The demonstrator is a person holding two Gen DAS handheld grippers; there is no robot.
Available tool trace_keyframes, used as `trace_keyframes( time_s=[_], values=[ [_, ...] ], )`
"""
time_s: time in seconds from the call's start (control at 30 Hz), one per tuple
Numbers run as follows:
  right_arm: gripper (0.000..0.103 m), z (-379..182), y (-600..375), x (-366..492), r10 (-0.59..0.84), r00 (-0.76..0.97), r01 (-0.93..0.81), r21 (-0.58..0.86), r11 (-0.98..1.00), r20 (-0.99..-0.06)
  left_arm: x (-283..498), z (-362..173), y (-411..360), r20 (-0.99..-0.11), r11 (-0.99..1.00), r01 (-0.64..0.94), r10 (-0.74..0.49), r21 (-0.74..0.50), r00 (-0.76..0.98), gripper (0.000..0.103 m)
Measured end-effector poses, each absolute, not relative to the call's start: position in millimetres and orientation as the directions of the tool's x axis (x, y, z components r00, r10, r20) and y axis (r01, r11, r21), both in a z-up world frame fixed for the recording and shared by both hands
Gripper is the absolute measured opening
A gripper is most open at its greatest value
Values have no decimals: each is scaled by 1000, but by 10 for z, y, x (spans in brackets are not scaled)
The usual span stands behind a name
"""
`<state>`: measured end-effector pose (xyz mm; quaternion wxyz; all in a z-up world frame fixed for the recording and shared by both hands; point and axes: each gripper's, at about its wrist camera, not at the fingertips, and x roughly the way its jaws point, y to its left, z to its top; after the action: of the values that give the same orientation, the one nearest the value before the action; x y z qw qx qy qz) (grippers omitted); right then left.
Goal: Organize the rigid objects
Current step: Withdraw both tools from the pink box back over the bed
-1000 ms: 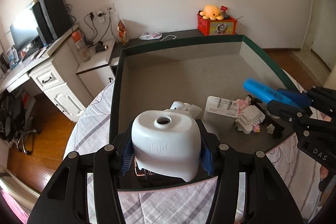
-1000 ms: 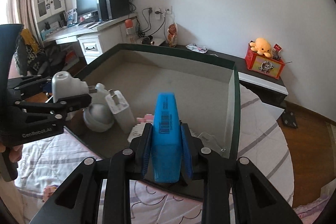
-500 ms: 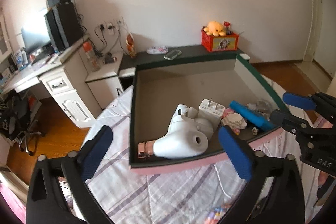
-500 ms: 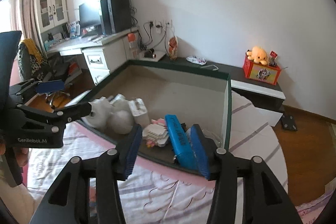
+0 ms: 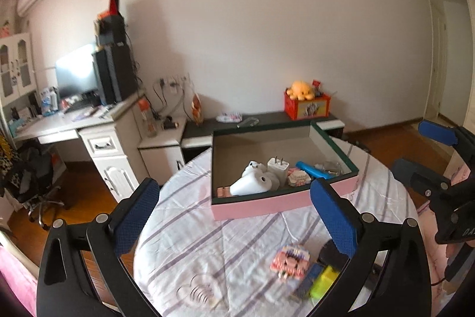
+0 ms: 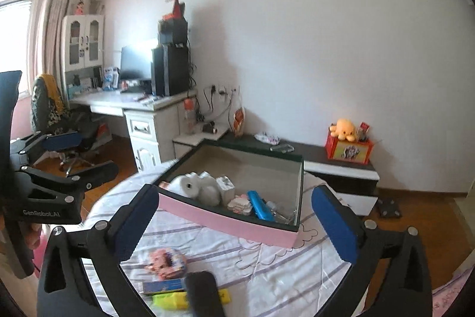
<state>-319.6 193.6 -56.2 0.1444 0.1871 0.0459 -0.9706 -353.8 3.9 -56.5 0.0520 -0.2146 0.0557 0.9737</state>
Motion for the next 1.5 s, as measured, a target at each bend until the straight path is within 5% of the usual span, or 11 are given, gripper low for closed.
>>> trace_keyframes(
  time_s=[0.2, 0.47, 1.03, 1.5],
  values=[
    [103, -508, 1838, -2670, -258, -911, 291, -56, -955, -323, -2852, -571, -125, -291, -995, -65, 40, 77, -956, 103],
    [103, -599, 1885, -2178, -247, -930, 264, -28, -964, -271, -2526, -736, -140, -324, -990, -76, 34, 117, -945, 103],
    [103, -758, 1936, -1969, -218, -924, 244, -46, -969, -313, -2398, -890, 14, -371, -980, -137, 75, 144, -926, 103],
    [103, -1617, 2013, -2513, -177, -796, 254, -53, -966, -579, -2739, -1389, 138, -545, -966, -232, 135, 113, -827, 103]
  ],
)
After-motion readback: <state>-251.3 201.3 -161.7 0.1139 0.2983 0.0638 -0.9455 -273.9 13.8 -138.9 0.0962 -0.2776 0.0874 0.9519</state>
